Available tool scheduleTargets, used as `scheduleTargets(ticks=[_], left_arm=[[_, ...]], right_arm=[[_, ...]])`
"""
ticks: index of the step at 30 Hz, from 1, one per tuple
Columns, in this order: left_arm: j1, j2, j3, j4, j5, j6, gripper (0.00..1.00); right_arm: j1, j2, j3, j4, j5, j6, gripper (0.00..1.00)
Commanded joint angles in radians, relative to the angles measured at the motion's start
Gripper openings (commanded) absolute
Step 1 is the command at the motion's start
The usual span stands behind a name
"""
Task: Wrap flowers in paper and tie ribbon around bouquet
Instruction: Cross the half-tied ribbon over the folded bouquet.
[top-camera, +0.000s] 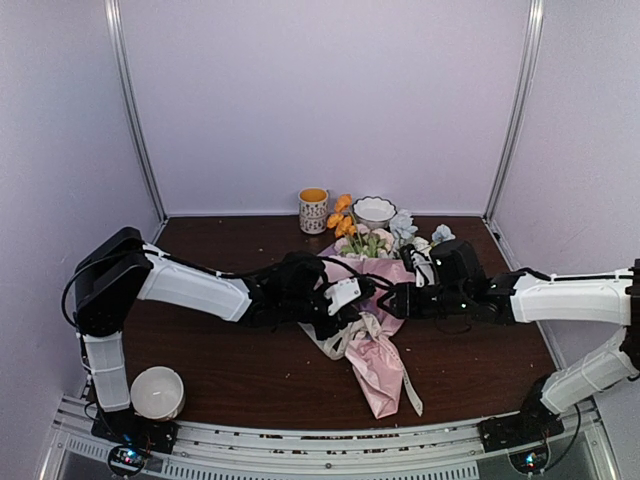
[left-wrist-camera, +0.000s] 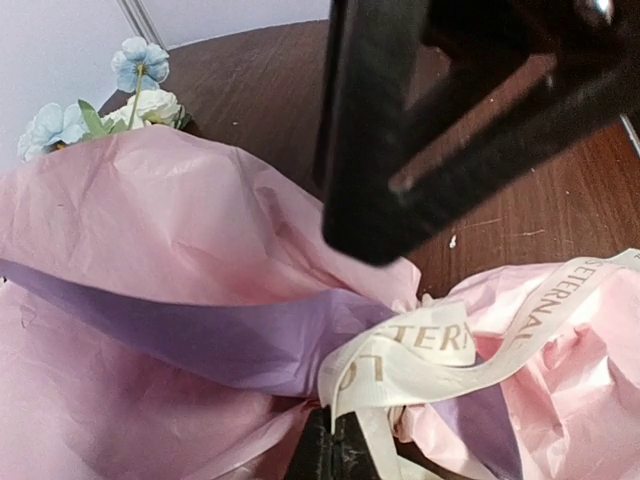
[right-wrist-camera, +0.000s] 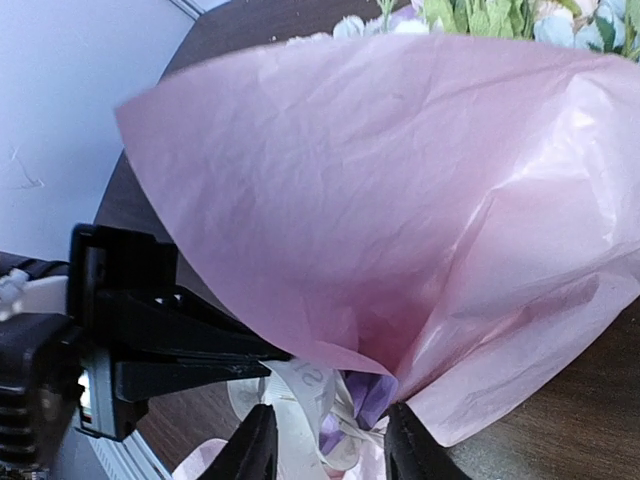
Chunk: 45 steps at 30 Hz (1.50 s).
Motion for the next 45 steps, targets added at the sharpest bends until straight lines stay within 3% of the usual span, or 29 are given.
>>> scheduleTargets(ticks=[1,8,13,20,30,35,45], left_arm=[[-0.004,-0.007,0.003,0.062,-0.018,-0.018,0.0],[-0.004,-0.005,0.003,0.051,-0.015,-0.032,0.0],[-0.004,-0.005,0.003,0.042,-0.015,-0.033,0.0],[-0.004,-0.004,0.002,0.037,-0.011,-0.033,0.0],[-0.004,0.029,0.038,0.041,0.004,-0.046,0.29],[-0.006,0.047,0.071,0.031,0.019,-0.042,0.37],[-0.006,0.075,0.092,0.011,0.038,-0.045,0.41]], right_arm=[[-0.003,0.063,0.004,-0.012,-0.106,-0.039,0.38],[-0.003,0.106,-0.014,0.043,-0.198,-0.025,0.26],[-0.004,0.118,-0.009,0.026,-0.174,-0.021,0.11],[-0.004,0.122,-0.01,0.02,-0.168,-0.017,0.0],[-0.001,0.066,0.02,-0.02,-0.246,-0.073,0.0],[0.001,0.056,0.032,-0.022,-0.283,-0.077,0.0],[0.002,0.047,0.039,-0.047,-0.282,-0.097,0.0]])
